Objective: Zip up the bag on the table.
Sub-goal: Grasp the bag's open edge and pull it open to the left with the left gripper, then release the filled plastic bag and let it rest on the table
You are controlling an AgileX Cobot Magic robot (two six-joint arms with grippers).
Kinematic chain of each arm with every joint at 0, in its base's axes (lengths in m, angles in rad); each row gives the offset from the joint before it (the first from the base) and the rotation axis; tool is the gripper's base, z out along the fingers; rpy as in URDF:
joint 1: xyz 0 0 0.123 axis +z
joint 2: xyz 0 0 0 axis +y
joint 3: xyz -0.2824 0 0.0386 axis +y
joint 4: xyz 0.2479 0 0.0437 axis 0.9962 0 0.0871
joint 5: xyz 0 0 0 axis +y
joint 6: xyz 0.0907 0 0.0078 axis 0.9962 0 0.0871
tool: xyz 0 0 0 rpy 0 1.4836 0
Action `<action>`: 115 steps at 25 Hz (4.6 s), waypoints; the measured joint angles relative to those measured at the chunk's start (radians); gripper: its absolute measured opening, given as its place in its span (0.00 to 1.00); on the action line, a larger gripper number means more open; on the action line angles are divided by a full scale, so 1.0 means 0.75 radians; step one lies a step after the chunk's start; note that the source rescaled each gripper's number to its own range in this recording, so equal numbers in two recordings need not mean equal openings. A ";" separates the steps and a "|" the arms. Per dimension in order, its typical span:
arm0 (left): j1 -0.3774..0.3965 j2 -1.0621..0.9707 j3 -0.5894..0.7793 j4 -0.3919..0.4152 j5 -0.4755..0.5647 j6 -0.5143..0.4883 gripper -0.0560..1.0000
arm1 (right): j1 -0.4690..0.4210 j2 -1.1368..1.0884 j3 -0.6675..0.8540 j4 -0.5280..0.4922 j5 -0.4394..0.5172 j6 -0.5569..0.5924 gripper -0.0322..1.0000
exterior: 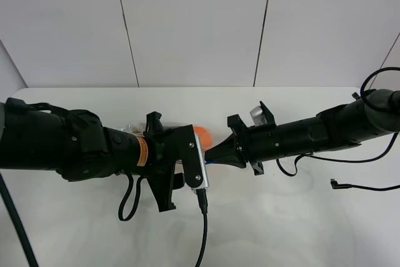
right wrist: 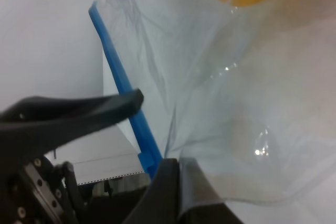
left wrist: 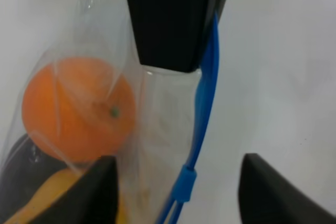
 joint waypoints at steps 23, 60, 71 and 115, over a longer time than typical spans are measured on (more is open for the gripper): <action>0.000 0.007 0.000 0.003 -0.043 0.046 0.06 | 0.000 0.000 0.000 0.012 -0.002 -0.001 0.03; 0.727 0.007 -0.005 -0.006 0.255 0.097 0.05 | 0.011 0.000 -0.004 0.034 -0.016 -0.005 0.03; 0.729 0.007 -0.005 -0.007 0.247 0.098 0.05 | 0.012 0.000 -0.004 0.034 -0.022 -0.005 0.03; 1.002 -0.082 -0.233 -0.024 0.701 -0.927 0.75 | 0.008 0.001 -0.009 -0.061 -0.067 -0.036 0.03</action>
